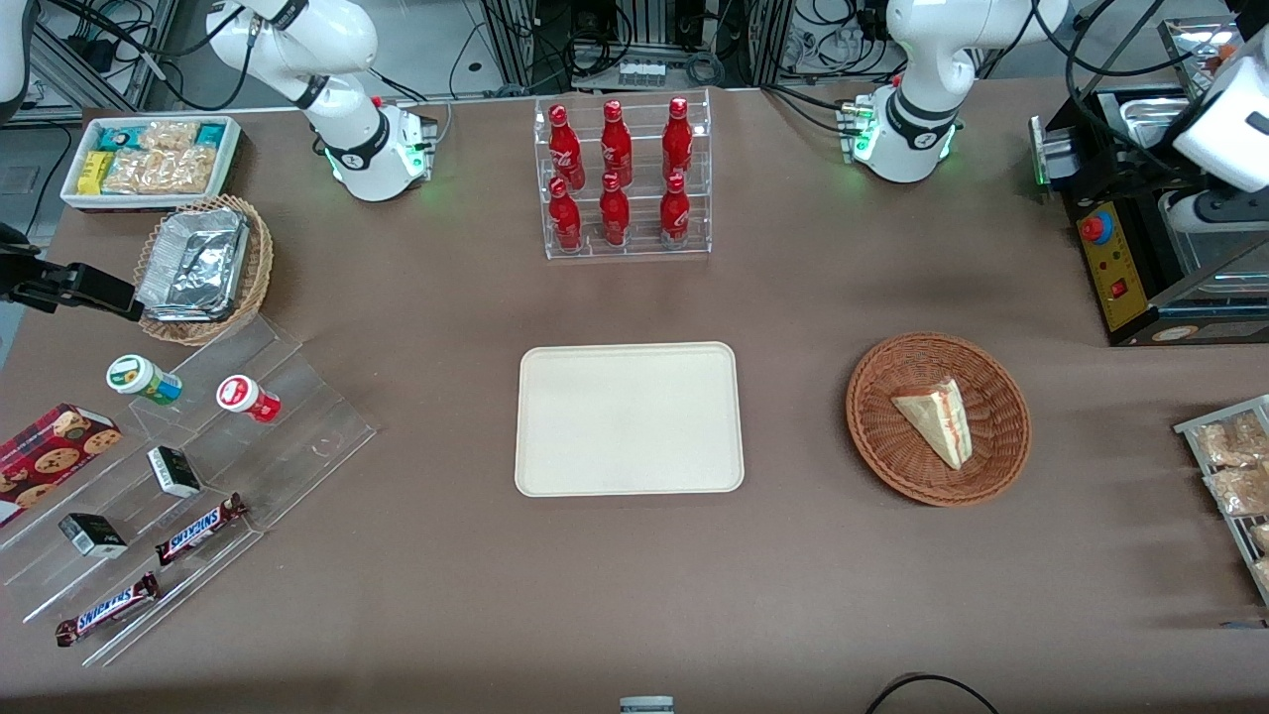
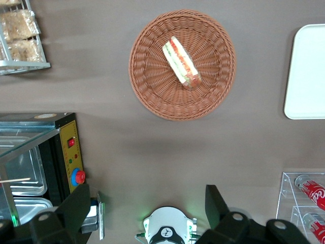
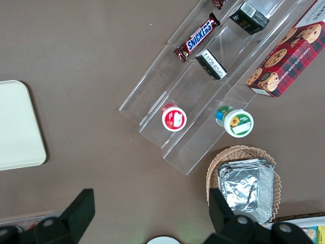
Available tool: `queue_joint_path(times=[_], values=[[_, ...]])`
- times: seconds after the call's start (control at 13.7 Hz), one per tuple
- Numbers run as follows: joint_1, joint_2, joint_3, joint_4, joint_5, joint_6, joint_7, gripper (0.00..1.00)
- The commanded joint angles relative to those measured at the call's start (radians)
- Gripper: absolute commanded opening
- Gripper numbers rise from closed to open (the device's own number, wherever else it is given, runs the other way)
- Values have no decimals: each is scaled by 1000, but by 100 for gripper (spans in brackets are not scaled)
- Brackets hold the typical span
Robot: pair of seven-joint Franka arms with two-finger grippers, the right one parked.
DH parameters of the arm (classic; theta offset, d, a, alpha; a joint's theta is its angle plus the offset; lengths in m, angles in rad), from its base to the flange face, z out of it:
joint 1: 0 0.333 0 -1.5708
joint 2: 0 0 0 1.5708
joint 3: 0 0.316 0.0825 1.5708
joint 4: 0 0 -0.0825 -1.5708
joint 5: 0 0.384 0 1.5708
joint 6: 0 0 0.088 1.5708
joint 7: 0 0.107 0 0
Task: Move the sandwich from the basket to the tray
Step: 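Move the left gripper over the wicker basket above the wrapped sandwich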
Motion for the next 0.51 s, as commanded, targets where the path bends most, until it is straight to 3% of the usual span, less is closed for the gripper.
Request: queue_joint_path(times=[0.0, 0.22, 0.44], values=[[5, -3, 6, 1, 3, -17, 11, 100], [5, 20, 4, -14, 9, 2, 8, 100], [6, 8, 6, -193, 13, 182, -22, 100]])
